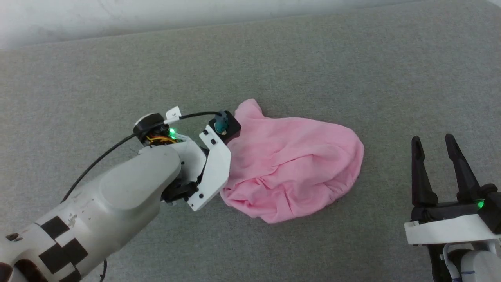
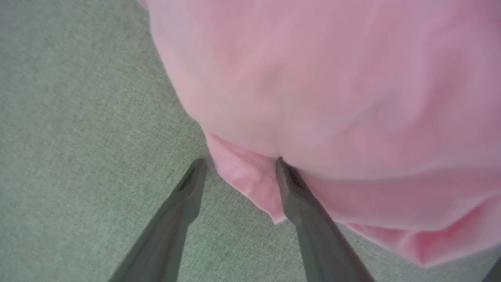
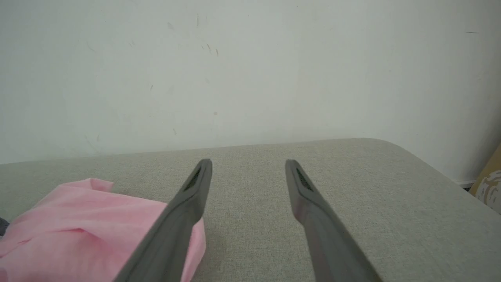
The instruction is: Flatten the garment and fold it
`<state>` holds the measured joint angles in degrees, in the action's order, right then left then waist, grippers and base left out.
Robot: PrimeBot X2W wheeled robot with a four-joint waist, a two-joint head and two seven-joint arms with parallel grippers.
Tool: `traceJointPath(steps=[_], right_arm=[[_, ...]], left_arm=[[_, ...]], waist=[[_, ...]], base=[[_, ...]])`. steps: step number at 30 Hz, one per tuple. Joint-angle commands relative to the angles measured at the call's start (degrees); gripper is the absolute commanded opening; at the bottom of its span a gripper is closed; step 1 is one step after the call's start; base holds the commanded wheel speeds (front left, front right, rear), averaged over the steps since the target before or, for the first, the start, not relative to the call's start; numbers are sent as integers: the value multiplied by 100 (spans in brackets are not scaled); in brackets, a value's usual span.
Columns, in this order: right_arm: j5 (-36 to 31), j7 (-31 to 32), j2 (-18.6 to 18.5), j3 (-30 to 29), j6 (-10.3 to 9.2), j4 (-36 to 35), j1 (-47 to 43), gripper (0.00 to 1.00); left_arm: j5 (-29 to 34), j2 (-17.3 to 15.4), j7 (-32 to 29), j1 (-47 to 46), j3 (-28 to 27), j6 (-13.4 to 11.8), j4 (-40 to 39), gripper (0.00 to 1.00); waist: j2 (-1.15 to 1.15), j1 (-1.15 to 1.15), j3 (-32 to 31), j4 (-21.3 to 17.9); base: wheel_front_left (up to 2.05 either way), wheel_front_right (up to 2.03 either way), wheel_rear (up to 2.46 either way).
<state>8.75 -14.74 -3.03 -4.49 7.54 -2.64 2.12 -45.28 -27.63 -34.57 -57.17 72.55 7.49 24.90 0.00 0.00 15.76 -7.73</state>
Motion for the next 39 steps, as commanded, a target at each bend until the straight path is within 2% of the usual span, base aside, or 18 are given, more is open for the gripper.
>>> traceJointPath(steps=[1,5,9,14,17,20,24,31,32,33,37,39], right_arm=[[36,-26,15,-10,-5,4,38,100],[5,-26,15,-44,-5,9,-15,100],[-9,-26,15,-94,-5,-2,-95,100],[-54,-26,15,-125,-5,-29,-260,100],[-88,-26,15,-130,-5,-37,-318,100],[-119,-26,15,-114,-5,-33,-331,100],[-157,-26,15,-100,-5,-28,-348,100],[-358,-26,15,26,-5,-20,-361,100],[-436,-26,15,44,-5,-39,-353,100],[-494,-26,15,48,-5,-54,-336,100],[-712,-26,15,-29,-5,-217,-75,100],[-896,-26,8,-41,-5,-298,147,100]], left_arm=[[35,-17,24,237,79,0,7,0],[-106,-104,879,57,21,0,-151,0],[-224,-375,1995,20,-417,-75,-224,0],[-501,-995,2934,612,-1012,-716,-637,0],[-655,-1427,3235,1185,-1186,-1176,-848,0],[-849,-1645,3369,1863,-1180,-1566,-1007,0],[-1008,-1673,3423,2597,-981,-1802,-1077,0],[-1199,-1316,3402,3131,-690,-1678,-775,0],[-1186,-1264,3500,3125,-721,-1705,-743,73],[-1184,-1217,3633,3119,-784,-1757,-717,100],[-1112,-1141,4334,3107,-1081,-1964,-726,100],[-1023,-1120,4683,3103,-1277,-2169,-788,100]], waist=[[0,0,-68,86],[0,0,-232,290],[0,0,-418,492],[0,0,-581,749],[0,0,-607,868],[0,0,-624,947],[0,0,-666,1037],[0,0,-823,1135],[0,0,-859,1162],[0,0,-895,1185],[0,0,-1021,1257],[0,0,-1048,1294]], base=[[0,0,0],[0,0,0],[0,0,0],[0,0,0],[0,0,0],[0,0,0],[0,0,0],[0,0,0],[0,0,0],[0,0,0],[0,0,0],[0,0,0]])
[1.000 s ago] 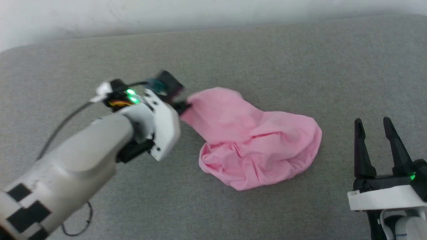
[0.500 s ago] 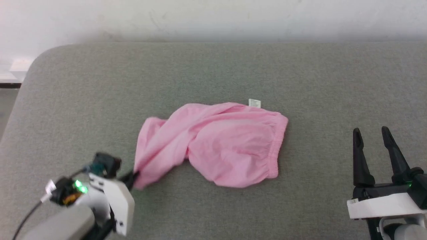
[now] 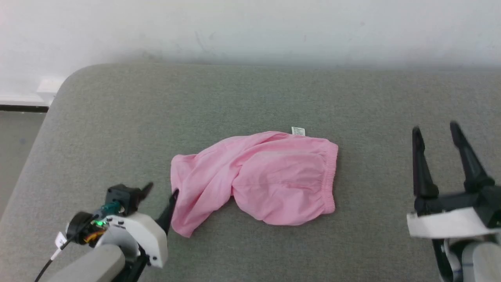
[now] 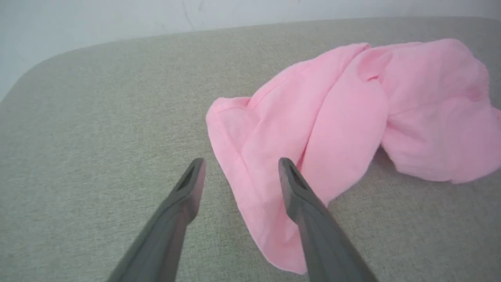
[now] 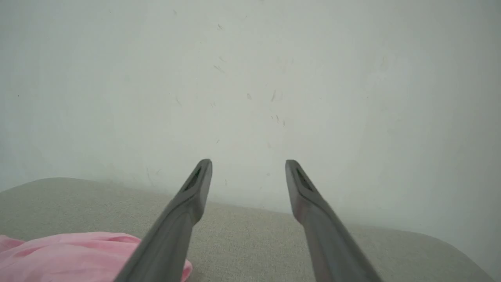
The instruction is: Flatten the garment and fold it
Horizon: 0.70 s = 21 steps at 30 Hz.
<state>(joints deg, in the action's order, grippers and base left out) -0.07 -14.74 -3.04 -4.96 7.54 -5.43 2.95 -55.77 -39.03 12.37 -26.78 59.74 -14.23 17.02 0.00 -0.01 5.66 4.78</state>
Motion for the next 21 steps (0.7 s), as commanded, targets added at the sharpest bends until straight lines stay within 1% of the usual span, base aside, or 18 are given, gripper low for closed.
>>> traceJointPath(steps=[1,3,4,6,9,11,15,18,21], right_arm=[[-79,-26,-30,25,-5,-39,187,100],[-129,-26,-177,110,-5,-16,456,100],[-123,-26,-274,179,-5,35,595,100],[-73,-26,-546,439,-5,205,869,100],[19,-26,-970,849,-5,512,1291,100],[200,-26,-1261,1236,-5,745,1504,100],[779,25,-1990,2373,-5,1374,1831,100],[1327,383,-2497,3315,-5,1548,2213,100],[2097,973,-2850,4197,-5,1580,2626,100]], left_arm=[[116,33,106,59,-106,-131,-55,100],[304,89,233,89,-446,-431,-189,100],[444,132,252,116,-661,-537,-279,100],[987,318,258,229,-1382,-819,-658,100],[1869,644,261,698,-2293,-1075,-1137,100],[2401,877,261,1055,-2745,-1156,-1356,100],[3202,1345,262,1707,-3500,-1332,-1762,100],[3604,1680,262,2097,-4072,-1292,-2076,100],[3970,1993,263,2437,-4526,-1242,-2325,100]], waist=[[0,1,-43,60],[0,1,-35,95],[0,1,-23,114],[0,1,6,157],[0,1,8,180],[0,1,-31,191],[0,1,-122,193],[0,1,-133,188],[0,1,-104,175]], base=[[0,0,0],[0,0,0],[0,0,0],[0,0,0],[0,0,0],[0,0,0],[0,0,0],[0,0,0],[0,0,0]])
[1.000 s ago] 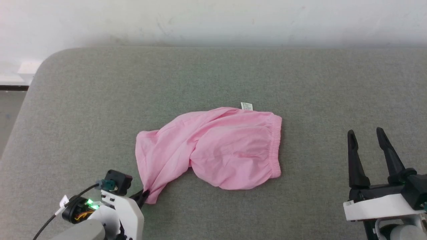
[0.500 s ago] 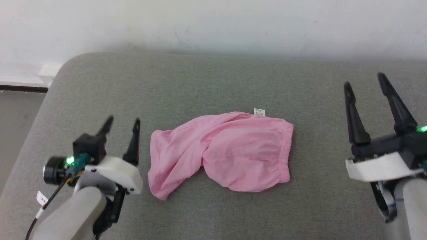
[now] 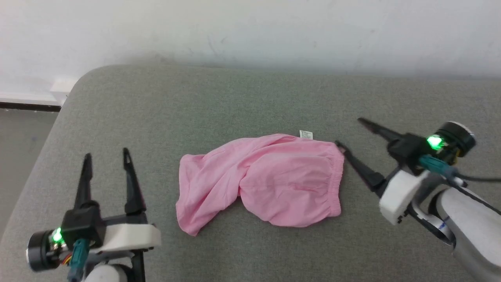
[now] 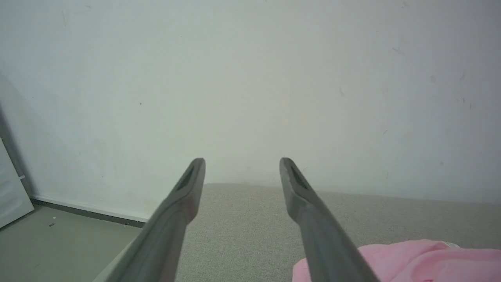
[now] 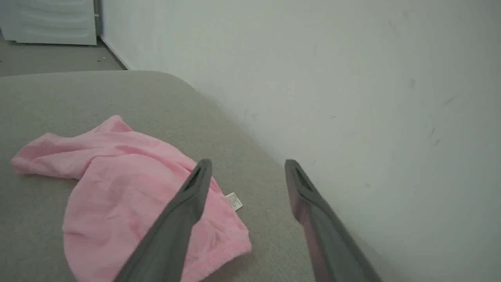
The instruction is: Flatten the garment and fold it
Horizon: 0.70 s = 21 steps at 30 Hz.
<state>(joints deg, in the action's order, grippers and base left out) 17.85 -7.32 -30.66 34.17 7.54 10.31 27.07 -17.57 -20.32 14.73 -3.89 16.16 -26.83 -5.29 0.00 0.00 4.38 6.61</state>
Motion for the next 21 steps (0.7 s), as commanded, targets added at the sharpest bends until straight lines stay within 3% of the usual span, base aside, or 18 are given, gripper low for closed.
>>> traceJointPath(steps=[1,10,16,21], right_arm=[[544,483,-206,580,-5,1,375,100],[2796,3035,-727,2927,-5,-18,1612,100],[3324,3260,-646,3587,-5,485,1993,100],[3557,3099,-310,3837,-5,1164,1921,100]], left_arm=[[247,218,26,242,-310,56,-135,100],[846,987,27,425,-997,735,-89,100],[1054,1279,27,251,-1158,1059,165,100],[1205,1468,27,70,-1260,1290,282,100]], waist=[[0,0,49,-7],[0,0,389,164],[0,0,628,313],[0,0,834,409]], base=[[0,0,0],[0,0,0],[0,0,0],[0,0,0]])
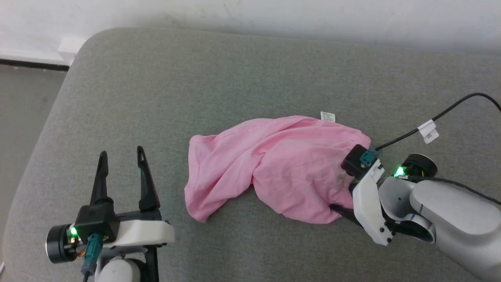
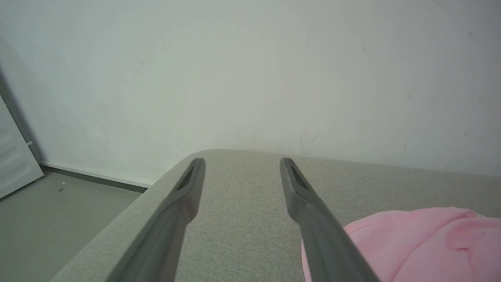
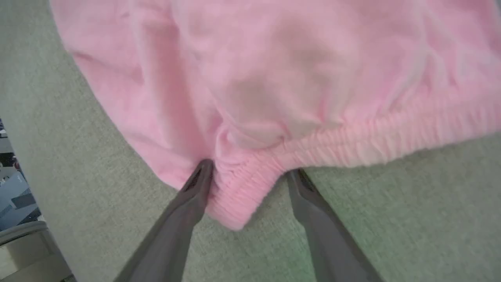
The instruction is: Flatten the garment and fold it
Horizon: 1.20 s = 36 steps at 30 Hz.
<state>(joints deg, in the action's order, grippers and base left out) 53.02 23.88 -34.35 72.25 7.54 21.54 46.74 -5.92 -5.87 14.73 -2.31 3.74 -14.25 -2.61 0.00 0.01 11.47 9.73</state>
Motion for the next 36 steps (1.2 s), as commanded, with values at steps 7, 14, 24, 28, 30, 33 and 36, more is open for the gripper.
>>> traceJointPath(steps=[7,14,24,28,30,33,36], right_arm=[[38,-121,321,105,-5,492,-410,100],[-29,-1004,39,109,-5,247,-275,0],[40,-2069,-1251,-230,-5,-1012,-580,0],[60,-1926,-1641,-310,-5,-1245,-1312,0],[109,-1808,-1692,-287,-5,-1255,-1733,0],[11,-1695,-1658,-293,-5,-1073,-2234,0],[-230,-1850,-1529,-550,-5,-809,-2495,0]], left_arm=[[158,169,27,-204,-125,246,95,100],[248,219,27,-29,-306,339,158,100],[375,245,27,148,-400,485,152,100],[393,252,27,214,-416,515,159,100],[401,257,27,232,-415,521,161,100],[411,263,27,247,-402,532,170,100],[435,266,27,278,-408,538,179,100]], waist=[[0,-1,213,119],[0,-1,-54,-201],[0,-1,-420,-664],[0,-1,-463,-790],[0,-1,-467,-819],[0,-1,-480,-849],[0,-1,-513,-890]], base=[[0,0,0],[0,0,0],[0,0,0],[0,0,0],[0,0,0],[0,0,0],[0,0,0]])
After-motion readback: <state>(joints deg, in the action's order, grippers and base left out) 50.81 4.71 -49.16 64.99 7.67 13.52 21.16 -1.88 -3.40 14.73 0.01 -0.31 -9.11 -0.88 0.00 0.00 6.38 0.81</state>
